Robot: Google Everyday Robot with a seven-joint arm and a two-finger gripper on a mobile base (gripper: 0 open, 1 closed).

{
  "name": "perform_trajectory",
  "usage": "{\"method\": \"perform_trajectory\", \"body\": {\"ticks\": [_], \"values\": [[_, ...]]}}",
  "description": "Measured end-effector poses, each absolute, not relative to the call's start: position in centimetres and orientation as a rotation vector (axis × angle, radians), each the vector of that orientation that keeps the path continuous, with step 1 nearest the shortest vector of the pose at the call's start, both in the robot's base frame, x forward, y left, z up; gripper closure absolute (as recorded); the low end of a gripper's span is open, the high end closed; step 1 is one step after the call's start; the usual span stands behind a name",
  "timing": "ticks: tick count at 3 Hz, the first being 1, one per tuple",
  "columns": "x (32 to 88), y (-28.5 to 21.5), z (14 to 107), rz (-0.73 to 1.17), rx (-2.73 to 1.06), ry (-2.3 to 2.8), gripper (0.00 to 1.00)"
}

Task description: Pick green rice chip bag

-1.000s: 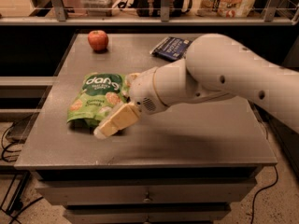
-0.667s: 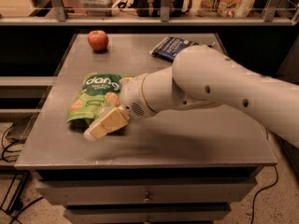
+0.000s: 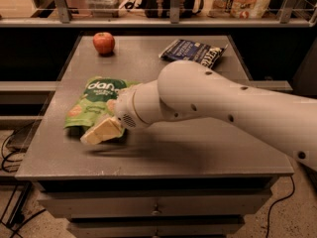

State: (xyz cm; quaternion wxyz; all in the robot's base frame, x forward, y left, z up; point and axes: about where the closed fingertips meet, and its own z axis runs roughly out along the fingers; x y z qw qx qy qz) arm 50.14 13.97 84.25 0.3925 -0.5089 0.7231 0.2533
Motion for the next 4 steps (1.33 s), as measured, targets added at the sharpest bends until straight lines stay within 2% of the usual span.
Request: {"method": "perform_trajectory", "body": {"ticks": [3,4], "values": [[52.2,11.9,84.0,0.525,-1.216,1.893,0.87],[53.1,10.4,85.7,0.611,-1.188,1.866,1.00]]}}
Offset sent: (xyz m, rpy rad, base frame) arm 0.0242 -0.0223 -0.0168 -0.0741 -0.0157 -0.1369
